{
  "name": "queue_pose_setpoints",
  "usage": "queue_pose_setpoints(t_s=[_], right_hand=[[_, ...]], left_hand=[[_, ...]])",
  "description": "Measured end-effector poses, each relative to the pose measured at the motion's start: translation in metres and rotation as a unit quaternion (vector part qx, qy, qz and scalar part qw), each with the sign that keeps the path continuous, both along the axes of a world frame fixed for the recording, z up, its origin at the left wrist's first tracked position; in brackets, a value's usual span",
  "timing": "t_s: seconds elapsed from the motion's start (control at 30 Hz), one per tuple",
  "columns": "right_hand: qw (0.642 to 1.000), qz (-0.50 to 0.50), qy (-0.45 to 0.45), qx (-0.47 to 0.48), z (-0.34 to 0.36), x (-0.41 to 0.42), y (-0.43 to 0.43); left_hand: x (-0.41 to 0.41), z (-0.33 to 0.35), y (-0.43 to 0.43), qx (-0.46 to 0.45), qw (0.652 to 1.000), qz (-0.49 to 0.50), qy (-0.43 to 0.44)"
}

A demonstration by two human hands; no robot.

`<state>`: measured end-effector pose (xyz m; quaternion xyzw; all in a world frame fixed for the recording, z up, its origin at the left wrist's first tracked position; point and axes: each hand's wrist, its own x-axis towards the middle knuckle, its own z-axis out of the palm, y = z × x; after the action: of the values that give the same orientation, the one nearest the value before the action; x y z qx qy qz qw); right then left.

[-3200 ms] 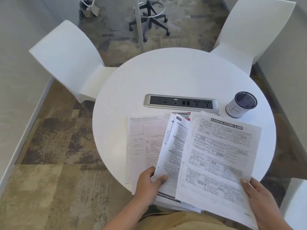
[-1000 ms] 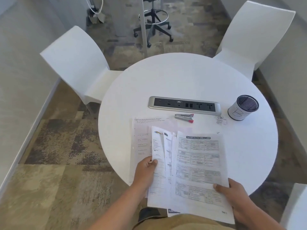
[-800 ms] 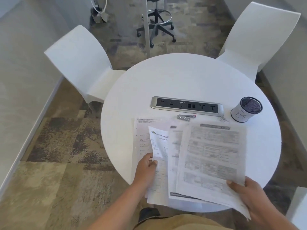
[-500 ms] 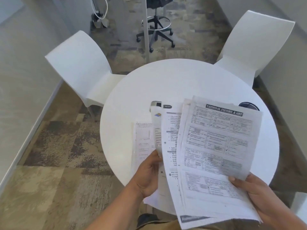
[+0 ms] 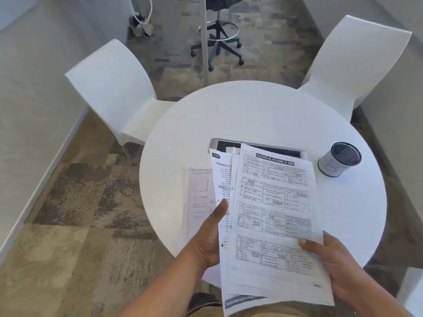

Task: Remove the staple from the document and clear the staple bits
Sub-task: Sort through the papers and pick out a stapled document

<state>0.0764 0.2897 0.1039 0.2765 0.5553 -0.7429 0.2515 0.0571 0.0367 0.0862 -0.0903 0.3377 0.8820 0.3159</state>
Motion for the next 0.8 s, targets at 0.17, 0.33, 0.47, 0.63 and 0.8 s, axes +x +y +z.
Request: queue_pose_setpoints(t_s=[0.17, 0.33, 0.47, 0.63, 0.8], right_hand=[[1.000, 0.007, 0.022, 0.007, -0.002, 0.001, 0.004], [0.992, 0.004, -0.027, -0.125, 0.002, 0.004, 0.006], [0.979, -0.002, -0.122, -0.166, 0.002, 0.006, -0.001], [0.991, 0.012, -0.097, -0.088, -0.003, 0.006, 0.003], [1.000, 0.025, -0.013, -0.003, -0.005, 0.009, 0.009]], left_hand=[[0.001, 0.005, 0.000, -0.109, 0.994, 0.010, 0.025], [0.000, 0.007, 0.004, -0.108, 0.994, -0.006, 0.033], [-0.001, -0.004, 0.009, -0.109, 0.994, -0.016, 0.016], [-0.004, -0.023, -0.002, -0.184, 0.982, 0.028, -0.041], [-0.004, -0.029, -0.007, -0.253, 0.967, 0.014, -0.012]])
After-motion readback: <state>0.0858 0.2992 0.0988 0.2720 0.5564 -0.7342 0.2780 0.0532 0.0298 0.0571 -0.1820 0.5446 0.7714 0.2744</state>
